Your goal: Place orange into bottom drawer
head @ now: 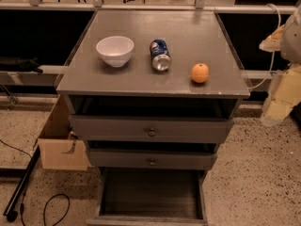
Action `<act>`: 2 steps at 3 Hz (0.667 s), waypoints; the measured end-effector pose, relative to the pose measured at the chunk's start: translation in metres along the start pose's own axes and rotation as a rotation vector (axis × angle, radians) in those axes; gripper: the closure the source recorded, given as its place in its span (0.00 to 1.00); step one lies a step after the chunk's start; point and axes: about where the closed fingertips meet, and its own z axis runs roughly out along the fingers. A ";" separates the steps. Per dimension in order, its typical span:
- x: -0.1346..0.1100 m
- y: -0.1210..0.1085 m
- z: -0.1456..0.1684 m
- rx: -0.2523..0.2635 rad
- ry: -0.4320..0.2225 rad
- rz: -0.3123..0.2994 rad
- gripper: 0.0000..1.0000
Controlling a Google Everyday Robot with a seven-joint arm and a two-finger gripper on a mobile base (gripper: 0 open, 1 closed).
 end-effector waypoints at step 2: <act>0.003 -0.001 0.001 0.002 -0.021 0.015 0.00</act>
Offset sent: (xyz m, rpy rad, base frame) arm 0.0016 -0.0084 -0.0088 0.0537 0.0096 -0.0203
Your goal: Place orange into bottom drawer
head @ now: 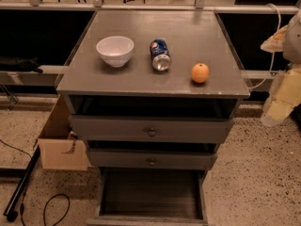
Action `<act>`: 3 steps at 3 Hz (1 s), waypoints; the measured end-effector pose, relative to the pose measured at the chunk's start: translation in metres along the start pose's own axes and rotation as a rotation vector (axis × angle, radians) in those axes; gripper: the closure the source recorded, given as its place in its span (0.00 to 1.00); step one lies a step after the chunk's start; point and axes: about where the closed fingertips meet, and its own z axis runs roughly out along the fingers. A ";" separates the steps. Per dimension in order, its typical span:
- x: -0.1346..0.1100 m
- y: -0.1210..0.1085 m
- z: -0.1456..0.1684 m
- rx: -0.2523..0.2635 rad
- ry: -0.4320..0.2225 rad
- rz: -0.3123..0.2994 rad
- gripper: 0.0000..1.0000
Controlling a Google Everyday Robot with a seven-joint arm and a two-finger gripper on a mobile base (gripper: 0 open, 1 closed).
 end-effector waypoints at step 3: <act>-0.025 -0.099 0.012 0.132 -0.447 0.249 0.00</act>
Offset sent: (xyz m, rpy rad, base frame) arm 0.1027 -0.0198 0.0259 0.5793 -0.2722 -0.2127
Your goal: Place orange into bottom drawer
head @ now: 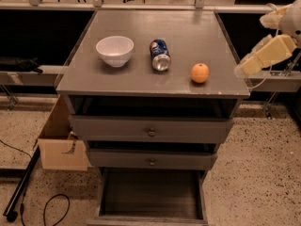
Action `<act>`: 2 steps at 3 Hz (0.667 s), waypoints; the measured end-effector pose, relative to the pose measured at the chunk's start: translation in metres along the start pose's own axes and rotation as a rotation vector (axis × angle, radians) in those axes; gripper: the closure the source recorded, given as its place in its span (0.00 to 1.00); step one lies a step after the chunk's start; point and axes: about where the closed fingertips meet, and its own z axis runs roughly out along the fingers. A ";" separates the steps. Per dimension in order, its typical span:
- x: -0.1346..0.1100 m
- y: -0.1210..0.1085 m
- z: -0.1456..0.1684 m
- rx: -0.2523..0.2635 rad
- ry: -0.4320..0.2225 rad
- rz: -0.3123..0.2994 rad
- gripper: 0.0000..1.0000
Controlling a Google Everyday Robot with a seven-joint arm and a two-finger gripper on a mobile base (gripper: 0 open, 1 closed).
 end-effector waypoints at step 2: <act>-0.032 -0.029 0.059 0.009 0.015 0.001 0.00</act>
Offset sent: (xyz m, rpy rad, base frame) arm 0.1058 0.0531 -0.0401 -0.1019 0.0430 -0.0229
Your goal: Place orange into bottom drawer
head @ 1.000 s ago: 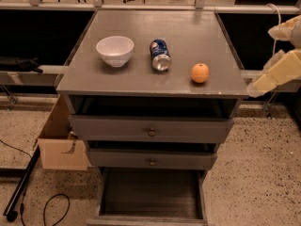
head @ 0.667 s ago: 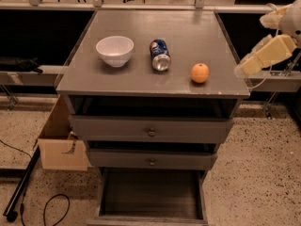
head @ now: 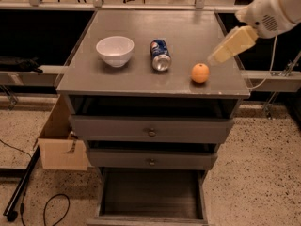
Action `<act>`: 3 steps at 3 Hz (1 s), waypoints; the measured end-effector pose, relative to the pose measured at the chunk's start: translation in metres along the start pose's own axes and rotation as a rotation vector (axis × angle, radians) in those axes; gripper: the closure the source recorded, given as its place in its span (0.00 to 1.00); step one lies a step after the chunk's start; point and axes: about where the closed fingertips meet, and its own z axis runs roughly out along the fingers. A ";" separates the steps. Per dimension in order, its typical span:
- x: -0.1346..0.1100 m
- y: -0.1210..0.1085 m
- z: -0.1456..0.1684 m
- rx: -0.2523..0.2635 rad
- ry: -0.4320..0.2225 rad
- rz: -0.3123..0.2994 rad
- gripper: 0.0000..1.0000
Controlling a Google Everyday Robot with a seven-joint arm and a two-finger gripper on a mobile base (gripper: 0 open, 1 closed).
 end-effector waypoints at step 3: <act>0.037 -0.033 0.070 -0.051 0.080 0.059 0.00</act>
Offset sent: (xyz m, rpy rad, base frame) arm 0.0644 -0.0057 -0.0645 -0.0611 0.1121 -0.0241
